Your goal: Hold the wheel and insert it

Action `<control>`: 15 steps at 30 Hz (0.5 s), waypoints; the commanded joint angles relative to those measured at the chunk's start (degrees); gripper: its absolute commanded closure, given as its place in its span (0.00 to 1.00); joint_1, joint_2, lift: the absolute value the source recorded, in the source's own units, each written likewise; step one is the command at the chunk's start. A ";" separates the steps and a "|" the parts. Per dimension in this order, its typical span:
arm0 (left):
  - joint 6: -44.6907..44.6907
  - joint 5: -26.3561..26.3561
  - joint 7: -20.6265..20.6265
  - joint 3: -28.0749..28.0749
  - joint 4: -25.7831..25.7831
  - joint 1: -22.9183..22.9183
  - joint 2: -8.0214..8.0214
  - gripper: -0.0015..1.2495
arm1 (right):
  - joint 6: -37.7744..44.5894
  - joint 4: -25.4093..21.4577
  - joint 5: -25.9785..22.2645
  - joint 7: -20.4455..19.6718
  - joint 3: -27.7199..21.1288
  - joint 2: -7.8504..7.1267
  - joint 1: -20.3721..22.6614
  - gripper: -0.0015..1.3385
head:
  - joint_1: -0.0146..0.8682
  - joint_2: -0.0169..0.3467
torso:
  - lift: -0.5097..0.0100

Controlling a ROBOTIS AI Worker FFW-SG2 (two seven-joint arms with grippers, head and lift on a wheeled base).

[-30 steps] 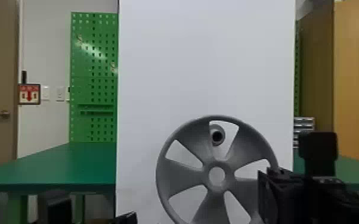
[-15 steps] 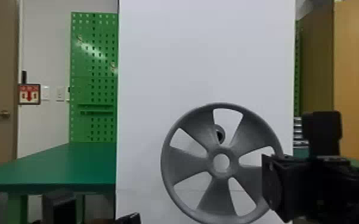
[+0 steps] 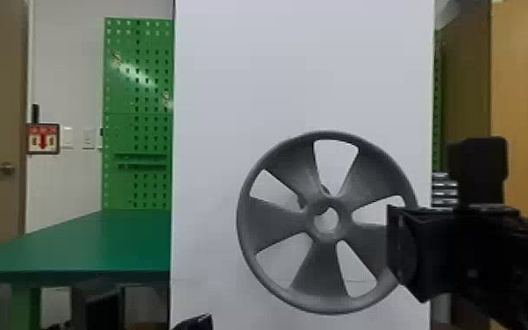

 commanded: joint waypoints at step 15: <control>0.00 0.19 0.08 -0.85 0.69 -0.79 0.00 0.40 | 1.04 0.62 0.75 0.00 -0.09 -0.67 -2.94 0.77 | 0.02 0.07 | 0.03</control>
